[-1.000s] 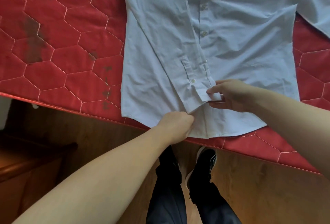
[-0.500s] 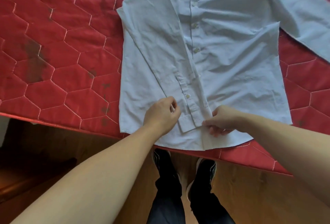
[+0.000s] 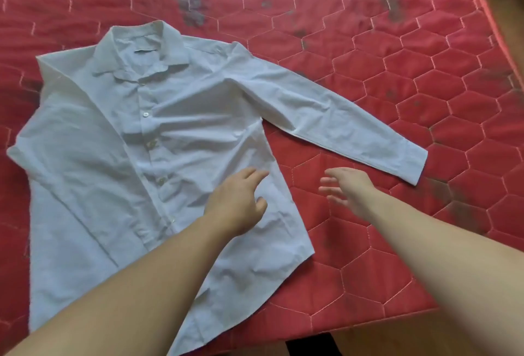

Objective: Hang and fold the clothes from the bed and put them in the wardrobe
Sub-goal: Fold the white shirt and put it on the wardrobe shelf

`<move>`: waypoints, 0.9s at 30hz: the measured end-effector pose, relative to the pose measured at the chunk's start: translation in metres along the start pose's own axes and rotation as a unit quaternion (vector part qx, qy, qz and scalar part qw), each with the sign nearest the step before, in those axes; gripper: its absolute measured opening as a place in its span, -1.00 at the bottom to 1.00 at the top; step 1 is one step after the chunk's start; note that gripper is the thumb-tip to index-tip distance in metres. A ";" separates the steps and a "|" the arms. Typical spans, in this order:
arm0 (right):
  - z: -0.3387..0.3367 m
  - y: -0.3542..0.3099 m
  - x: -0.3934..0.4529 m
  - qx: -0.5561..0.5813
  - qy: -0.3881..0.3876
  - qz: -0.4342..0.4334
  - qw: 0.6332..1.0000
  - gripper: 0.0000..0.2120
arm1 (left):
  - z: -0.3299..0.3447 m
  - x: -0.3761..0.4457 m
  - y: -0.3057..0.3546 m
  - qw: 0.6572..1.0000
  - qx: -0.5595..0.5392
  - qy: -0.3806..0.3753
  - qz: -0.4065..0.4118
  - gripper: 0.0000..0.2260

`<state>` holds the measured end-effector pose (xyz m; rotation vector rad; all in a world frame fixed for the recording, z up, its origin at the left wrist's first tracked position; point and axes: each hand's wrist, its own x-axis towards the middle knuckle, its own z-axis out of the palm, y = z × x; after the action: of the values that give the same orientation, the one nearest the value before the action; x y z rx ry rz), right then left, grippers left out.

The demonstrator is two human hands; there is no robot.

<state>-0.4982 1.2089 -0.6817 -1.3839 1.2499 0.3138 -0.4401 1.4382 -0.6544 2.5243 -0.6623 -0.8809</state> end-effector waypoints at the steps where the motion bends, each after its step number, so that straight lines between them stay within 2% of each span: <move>1: -0.017 -0.005 0.010 -0.010 0.021 -0.021 0.999 -0.95 | 0.005 0.018 0.017 1.000 0.008 -0.002 0.012 -0.49; 3: -0.056 -0.009 0.033 -0.119 0.083 -0.092 0.985 -0.92 | 0.019 0.054 0.051 0.999 0.025 -0.016 0.026 -0.46; 5: -0.095 -0.010 0.054 -0.263 0.128 -0.156 0.943 -0.85 | 0.035 0.088 0.086 0.997 0.055 -0.031 0.039 -0.44; 8: -0.144 -0.014 0.084 -0.365 0.148 -0.197 0.898 -0.73 | 0.056 0.133 0.135 0.988 0.127 -0.045 0.074 -0.41; 11: -0.169 -0.018 0.110 -0.438 0.150 -0.206 0.862 -0.55 | 0.074 0.169 0.163 0.977 0.187 -0.061 0.086 -0.38; 15: -0.184 -0.018 0.131 -0.484 0.139 -0.166 0.848 -0.27 | 0.091 0.191 0.172 0.965 0.235 -0.081 0.078 -0.32; 17: -0.187 -0.019 0.138 -0.485 0.139 -0.157 0.849 -0.35 | 0.095 0.193 0.172 0.960 0.248 -0.107 0.070 -0.25; 19: -0.189 -0.022 0.138 -0.406 0.111 -0.153 0.894 -0.68 | 0.098 0.192 0.173 0.961 0.241 -0.118 0.060 -0.24; 20: -0.189 -0.023 0.138 -0.358 0.092 -0.158 0.916 -0.82 | 0.098 0.192 0.174 0.968 0.219 -0.109 0.054 -0.28; 22: -0.184 -0.023 0.132 -0.295 0.067 -0.185 0.935 -0.75 | 0.095 0.195 0.179 0.989 0.131 -0.058 0.035 -0.43; 24: -0.169 -0.027 0.117 -0.273 0.085 -0.226 0.931 -0.78 | 0.087 0.199 0.188 1.000 -0.019 -0.011 -0.015 -0.49; 25: -0.157 -0.028 0.106 -0.275 0.091 -0.257 0.922 -0.84 | 0.080 0.201 0.193 0.990 -0.129 -0.013 -0.059 -0.49; 26: -0.145 -0.028 0.096 -0.274 0.084 -0.291 0.913 -0.89 | 0.073 0.203 0.198 0.961 -0.250 -0.028 -0.113 -0.50; 27: -0.131 -0.028 0.084 -0.271 0.060 -0.322 0.905 -0.87 | 0.065 0.203 0.202 0.916 -0.362 -0.046 -0.167 -0.55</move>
<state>-0.5048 1.0515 -0.6961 -2.2384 0.7475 0.1102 -0.4040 1.1500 -0.6981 1.9371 0.0955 -1.1083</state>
